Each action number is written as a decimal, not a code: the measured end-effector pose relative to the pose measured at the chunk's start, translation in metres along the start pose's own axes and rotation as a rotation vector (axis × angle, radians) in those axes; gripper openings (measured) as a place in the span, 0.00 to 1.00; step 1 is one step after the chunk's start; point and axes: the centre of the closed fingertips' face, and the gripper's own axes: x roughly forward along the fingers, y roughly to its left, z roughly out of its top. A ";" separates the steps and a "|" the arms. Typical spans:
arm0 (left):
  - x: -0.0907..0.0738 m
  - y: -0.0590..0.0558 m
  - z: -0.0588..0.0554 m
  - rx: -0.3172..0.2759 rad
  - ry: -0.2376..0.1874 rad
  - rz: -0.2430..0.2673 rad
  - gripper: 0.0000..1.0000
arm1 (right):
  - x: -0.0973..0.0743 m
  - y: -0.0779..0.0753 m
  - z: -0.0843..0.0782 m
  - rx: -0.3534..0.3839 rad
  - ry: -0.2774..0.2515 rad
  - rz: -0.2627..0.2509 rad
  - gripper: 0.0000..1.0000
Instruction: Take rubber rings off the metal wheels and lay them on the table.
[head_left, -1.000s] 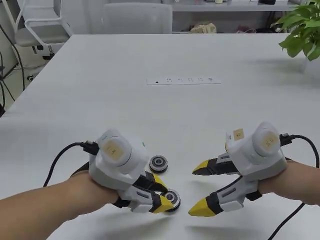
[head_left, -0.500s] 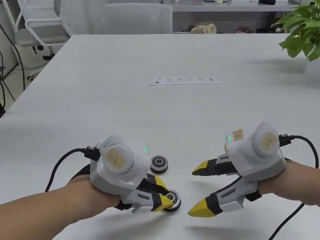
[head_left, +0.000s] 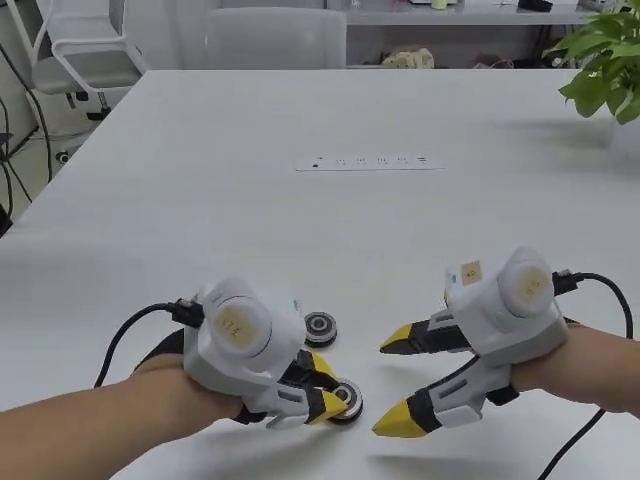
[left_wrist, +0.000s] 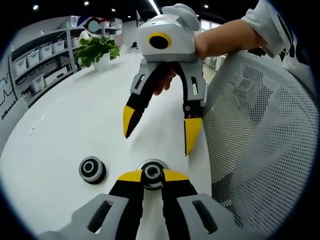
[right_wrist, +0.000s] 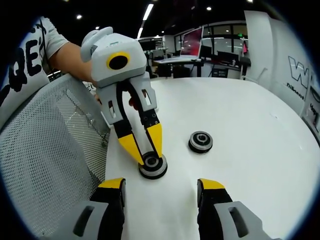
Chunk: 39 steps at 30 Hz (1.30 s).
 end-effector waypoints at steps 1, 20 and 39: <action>0.000 0.000 0.000 -0.001 -0.002 0.001 0.09 | 0.000 0.000 0.000 -0.001 0.000 0.001 0.56; 0.000 0.000 0.000 -0.003 -0.008 0.006 0.09 | 0.015 0.012 0.004 -0.006 0.007 0.043 0.44; -0.001 -0.001 -0.001 -0.003 -0.012 0.006 0.09 | 0.030 0.015 0.007 0.029 0.004 0.065 0.31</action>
